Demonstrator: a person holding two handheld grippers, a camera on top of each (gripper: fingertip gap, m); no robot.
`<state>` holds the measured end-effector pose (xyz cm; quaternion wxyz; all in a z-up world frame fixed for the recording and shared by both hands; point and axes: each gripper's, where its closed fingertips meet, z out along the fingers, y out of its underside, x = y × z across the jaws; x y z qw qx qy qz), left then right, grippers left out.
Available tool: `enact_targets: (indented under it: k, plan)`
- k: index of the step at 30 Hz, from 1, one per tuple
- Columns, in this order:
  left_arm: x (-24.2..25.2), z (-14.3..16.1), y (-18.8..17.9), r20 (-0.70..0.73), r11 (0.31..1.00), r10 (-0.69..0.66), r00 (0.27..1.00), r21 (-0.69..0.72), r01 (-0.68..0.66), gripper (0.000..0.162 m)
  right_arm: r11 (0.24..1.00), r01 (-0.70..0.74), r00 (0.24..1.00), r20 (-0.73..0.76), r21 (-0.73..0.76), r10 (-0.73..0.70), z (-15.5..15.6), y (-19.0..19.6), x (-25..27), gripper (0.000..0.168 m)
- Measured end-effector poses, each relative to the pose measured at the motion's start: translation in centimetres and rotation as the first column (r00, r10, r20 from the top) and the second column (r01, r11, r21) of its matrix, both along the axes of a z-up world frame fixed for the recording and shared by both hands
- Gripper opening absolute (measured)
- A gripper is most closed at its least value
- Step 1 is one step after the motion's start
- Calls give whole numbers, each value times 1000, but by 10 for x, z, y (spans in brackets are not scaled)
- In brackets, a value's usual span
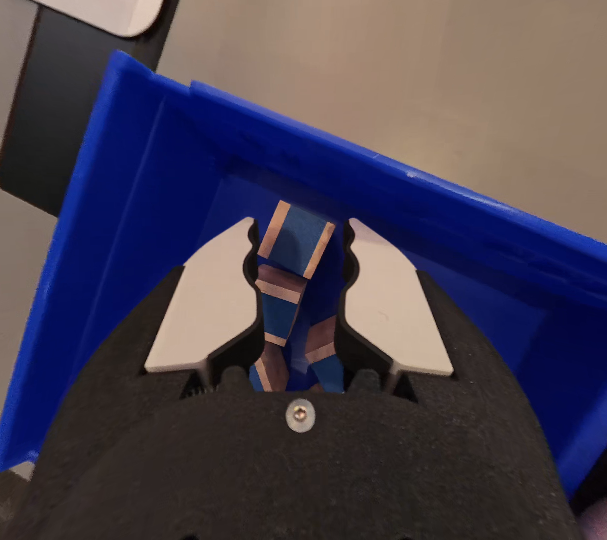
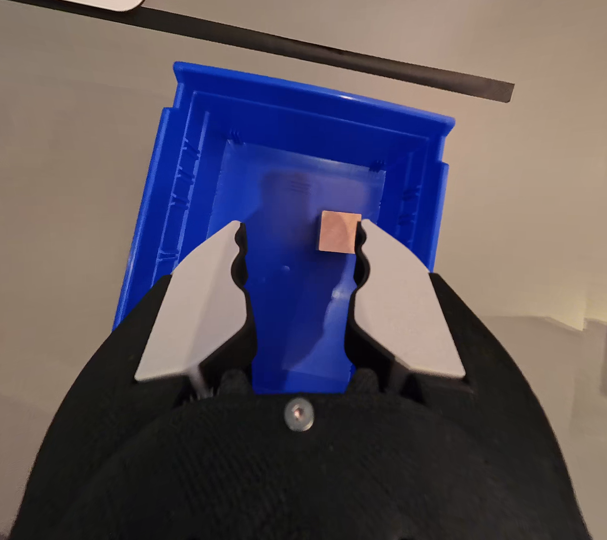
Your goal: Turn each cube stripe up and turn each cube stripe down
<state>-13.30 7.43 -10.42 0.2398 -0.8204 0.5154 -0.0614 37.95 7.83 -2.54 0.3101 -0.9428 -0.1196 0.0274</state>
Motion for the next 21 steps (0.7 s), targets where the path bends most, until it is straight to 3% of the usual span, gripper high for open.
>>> enact_targets:
  k: [1, 12, 21]
  plan:
    - [-2, -5, 1, -19, 1000, 3, 1000, -11, -3, 52, 1000, -8, 1000, -2, 0, 8, 0, 0, -2, 65]
    - [-12, -33, 2, -119, 996, 8, 993, -84, -18, 54, 998, -35, 999, 24, -44, 36, -10, -1, 0, 65]
    - [-22, -24, 8, -195, 998, 60, 979, -21, -65, 51, 997, -70, 995, 62, -45, 72, -7, -4, -6, 65]
